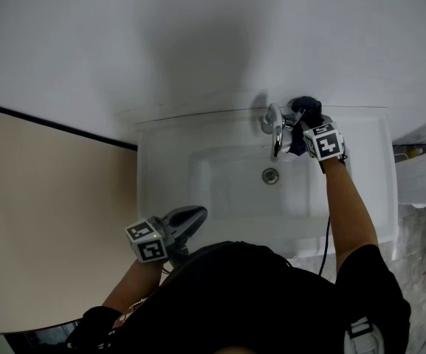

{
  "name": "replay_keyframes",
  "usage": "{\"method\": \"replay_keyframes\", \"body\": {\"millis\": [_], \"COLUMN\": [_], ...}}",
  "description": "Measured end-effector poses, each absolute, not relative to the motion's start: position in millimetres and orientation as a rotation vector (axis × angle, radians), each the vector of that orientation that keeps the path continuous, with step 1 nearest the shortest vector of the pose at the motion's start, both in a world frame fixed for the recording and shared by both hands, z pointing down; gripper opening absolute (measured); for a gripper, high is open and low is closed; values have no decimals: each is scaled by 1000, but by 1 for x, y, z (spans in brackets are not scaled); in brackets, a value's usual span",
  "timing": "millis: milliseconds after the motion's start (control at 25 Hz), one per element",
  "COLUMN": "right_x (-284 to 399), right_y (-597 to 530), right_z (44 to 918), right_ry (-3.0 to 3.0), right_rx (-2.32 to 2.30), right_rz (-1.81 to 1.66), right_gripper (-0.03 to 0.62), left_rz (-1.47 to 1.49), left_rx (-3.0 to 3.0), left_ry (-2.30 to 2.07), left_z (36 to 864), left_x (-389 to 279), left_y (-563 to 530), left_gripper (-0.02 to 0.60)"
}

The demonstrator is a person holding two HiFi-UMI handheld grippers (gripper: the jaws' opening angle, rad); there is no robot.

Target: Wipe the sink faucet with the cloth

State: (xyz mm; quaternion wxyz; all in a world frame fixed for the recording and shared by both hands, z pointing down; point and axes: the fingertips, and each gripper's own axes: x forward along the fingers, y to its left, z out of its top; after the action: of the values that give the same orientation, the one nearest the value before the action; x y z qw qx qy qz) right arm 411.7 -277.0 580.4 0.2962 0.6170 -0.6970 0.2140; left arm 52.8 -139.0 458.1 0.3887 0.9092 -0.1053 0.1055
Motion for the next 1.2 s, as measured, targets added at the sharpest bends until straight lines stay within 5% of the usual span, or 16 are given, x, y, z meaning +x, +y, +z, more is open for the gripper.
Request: {"method": "replay_keyframes", "body": {"millis": [520, 1200], "right_x": [378, 306], "right_y": [-275, -113], "right_z": [558, 427], "right_ry": [-1697, -2470], "right_rx": [1258, 1501], "right_rz": [86, 671], "right_gripper": [61, 63], "left_rz": [173, -96], "left_rx": [2357, 2607], "left_ry": [-386, -558], "left_z": [434, 330], "left_x": [74, 13], "left_y": [-106, -85], "left_gripper": [-2, -2]}}
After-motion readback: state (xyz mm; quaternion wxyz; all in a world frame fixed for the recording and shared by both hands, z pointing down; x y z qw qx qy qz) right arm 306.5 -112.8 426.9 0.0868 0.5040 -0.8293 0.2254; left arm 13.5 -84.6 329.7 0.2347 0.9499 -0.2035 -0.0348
